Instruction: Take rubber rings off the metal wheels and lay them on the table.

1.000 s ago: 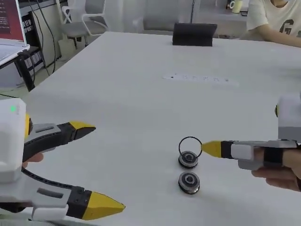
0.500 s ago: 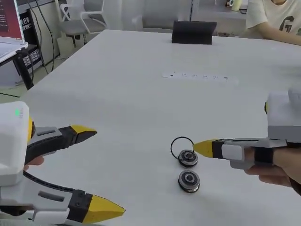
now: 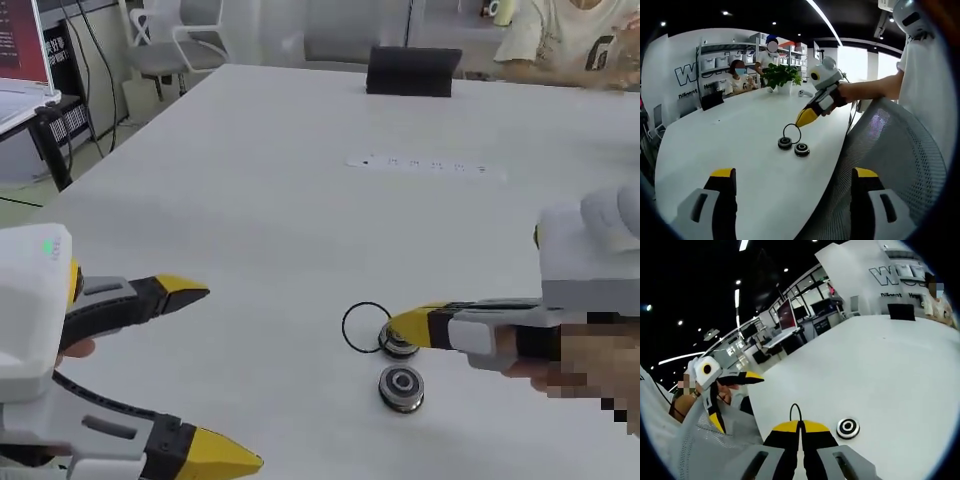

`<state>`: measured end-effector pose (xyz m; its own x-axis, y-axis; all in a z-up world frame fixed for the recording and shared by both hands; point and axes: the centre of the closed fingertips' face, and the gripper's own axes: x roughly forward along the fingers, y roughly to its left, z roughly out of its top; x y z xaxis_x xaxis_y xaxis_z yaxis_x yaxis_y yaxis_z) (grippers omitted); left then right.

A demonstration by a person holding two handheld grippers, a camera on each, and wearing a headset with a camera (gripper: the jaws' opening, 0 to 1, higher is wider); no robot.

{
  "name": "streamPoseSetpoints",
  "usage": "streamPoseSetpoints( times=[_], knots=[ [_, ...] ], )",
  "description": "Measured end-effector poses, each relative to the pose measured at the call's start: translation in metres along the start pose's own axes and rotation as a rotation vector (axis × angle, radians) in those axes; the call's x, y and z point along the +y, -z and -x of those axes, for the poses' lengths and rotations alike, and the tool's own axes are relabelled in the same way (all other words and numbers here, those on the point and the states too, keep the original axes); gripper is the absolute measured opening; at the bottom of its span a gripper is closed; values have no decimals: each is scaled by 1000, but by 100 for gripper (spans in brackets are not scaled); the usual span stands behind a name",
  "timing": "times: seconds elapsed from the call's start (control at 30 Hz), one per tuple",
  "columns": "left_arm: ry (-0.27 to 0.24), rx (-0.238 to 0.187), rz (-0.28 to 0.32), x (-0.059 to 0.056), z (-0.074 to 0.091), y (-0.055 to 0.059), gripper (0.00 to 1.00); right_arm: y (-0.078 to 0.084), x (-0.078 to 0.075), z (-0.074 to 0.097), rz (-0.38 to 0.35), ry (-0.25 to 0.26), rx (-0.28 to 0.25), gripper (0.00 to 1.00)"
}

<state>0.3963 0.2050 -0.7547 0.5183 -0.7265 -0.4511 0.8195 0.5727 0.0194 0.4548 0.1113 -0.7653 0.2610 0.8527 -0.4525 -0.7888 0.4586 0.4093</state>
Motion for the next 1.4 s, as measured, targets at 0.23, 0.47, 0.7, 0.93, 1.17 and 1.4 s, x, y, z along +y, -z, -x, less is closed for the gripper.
streamPoseSetpoints(
  times=[0.23,0.47,0.7,0.93,1.17,1.4],
  knots=[
    [5,19,-9,-1,0,3,94,8,10,-11,27,-26,37,0],
    [8,25,-10,-2,-1,4,94,15,16,-21,59,-42,64,0],
    [11,29,-8,-2,-2,5,94,26,15,-31,79,-37,96,0],
    [8,30,-6,-1,-2,5,93,46,13,-42,78,-27,161,0],
    [1,24,1,1,-2,4,93,60,8,-49,107,0,197,0],
    [3,22,1,1,-1,4,93,66,-2,-49,117,34,217,0]
  ],
)
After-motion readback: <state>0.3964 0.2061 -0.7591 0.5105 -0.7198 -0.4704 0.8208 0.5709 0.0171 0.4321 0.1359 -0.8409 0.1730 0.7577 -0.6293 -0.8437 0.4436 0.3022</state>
